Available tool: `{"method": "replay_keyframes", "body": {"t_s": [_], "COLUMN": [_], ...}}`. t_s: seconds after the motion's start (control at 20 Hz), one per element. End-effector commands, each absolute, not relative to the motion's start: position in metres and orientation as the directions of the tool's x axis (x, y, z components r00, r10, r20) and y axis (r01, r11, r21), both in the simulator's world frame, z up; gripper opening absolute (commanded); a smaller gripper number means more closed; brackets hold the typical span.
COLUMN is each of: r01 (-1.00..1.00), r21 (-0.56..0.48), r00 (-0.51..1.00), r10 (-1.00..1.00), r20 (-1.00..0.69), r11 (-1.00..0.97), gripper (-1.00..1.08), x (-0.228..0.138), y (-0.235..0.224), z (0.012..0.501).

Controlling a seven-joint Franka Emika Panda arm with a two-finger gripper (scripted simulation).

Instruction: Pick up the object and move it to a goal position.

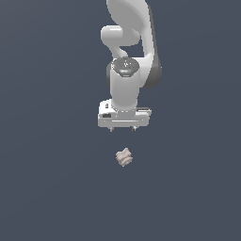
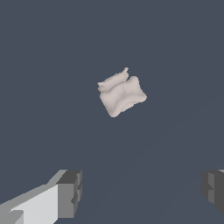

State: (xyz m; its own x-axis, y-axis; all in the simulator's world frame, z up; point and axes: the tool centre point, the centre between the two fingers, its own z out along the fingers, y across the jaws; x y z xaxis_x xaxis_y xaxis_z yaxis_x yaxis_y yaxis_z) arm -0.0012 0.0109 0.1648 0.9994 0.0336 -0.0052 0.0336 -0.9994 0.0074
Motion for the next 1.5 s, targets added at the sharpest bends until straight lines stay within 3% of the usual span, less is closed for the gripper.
{"method": "replay_keyframes", "body": {"t_s": [0.0, 0.8, 1.45], "r01": [0.034, 0.045, 0.265], "r21": [0.007, -0.015, -0.002], "r00": [0.999, 0.999, 0.964], "r10": [0.034, 0.044, 0.265], "r20": [-0.005, 0.017, 0.009], "r11": [-0.999, -0.999, -0.964], "gripper": [1.00, 1.00, 1.00], "x": [-0.001, 0.005, 0.041], "y": [0.011, 0.034, 0.029], "z": [0.165, 0.168, 0.136]}}
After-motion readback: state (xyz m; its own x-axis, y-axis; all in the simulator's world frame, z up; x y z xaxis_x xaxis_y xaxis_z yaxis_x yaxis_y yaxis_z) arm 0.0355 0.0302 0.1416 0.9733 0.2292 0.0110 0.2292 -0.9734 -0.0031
